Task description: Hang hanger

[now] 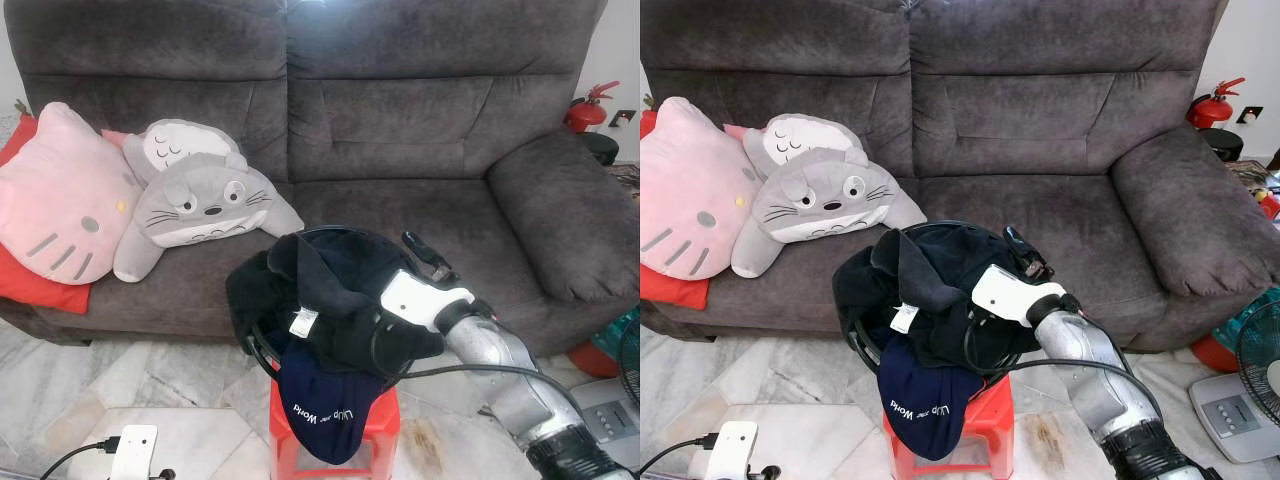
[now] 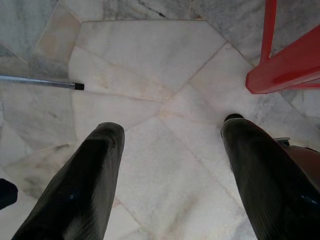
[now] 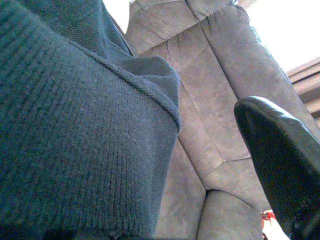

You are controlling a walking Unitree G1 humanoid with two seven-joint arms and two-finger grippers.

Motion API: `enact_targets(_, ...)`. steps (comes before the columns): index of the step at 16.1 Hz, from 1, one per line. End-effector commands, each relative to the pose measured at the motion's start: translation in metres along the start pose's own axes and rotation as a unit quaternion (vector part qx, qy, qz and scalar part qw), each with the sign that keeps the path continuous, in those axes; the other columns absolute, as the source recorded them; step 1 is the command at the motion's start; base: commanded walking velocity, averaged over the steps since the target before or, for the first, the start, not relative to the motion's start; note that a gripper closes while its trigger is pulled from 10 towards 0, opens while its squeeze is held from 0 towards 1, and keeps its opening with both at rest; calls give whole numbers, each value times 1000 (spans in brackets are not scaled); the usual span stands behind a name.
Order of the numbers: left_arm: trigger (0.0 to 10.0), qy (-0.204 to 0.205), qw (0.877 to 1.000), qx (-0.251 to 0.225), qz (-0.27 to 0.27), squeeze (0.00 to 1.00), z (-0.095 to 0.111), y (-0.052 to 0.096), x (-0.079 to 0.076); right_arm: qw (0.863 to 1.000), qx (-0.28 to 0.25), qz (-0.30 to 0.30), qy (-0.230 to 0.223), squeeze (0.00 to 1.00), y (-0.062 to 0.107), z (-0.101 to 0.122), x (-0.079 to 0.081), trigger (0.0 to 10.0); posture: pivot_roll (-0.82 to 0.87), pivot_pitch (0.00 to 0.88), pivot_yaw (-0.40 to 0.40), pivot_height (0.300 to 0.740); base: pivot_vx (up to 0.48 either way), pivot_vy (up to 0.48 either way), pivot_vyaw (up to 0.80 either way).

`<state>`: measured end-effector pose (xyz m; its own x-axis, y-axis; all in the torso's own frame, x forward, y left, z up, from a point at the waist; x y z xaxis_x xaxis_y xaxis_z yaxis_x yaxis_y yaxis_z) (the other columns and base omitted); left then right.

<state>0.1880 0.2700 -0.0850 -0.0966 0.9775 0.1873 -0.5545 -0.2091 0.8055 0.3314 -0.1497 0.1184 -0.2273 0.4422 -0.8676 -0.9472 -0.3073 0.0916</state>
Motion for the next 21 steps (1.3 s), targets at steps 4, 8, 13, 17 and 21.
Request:
enact_targets(4, 10000, -17, 1000, 3, 3, 0, -2, 1, 3, 1000, 13, 20, 0, 0, -2, -7, 7, 0, -139, 50, 49, 740, 0, 0, 0)
enact_targets(8, 10000, -18, 1000, 3, 4, 0, -2, 1, 4, 999, -6, 34, -12, 0, -3, -1, 13, 0, -139, 51, 51, 740, 0, 0, 0)
enact_targets(13, 10000, -17, 1000, 3, 4, 0, -2, 1, 4, 999, -12, 40, -14, 0, -3, 0, 15, 0, -135, 50, 50, 740, 0, 0, 0)
enact_targets(17, 10000, -18, 1000, 5, 2, 0, -3, 1, 4, 999, 6, 35, -14, 0, -2, -5, 15, 0, -136, 52, 50, 740, 0, 0, 0)
enact_targets(21, 10000, -18, 1000, 6, 3, 0, -4, 1, 4, 999, 8, 33, -24, 0, -4, -4, 14, 0, -131, 50, 48, 740, 0, 0, 0)
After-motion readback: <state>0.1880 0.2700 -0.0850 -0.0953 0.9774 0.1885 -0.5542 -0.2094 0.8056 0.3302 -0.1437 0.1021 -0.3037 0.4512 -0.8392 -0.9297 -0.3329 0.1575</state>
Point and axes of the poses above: a point about 5 cm out from each wrist's last joint towards the gripper, its own y axis pointing back from the gripper into the wrist, its own z axis along the axis of the wrist's last joint, x = y × z, the point moved 2 cm from there along -y, pointing out of the wrist towards the gripper, and after that the axes turned 2 degrees about y, right-handed, at the moved point
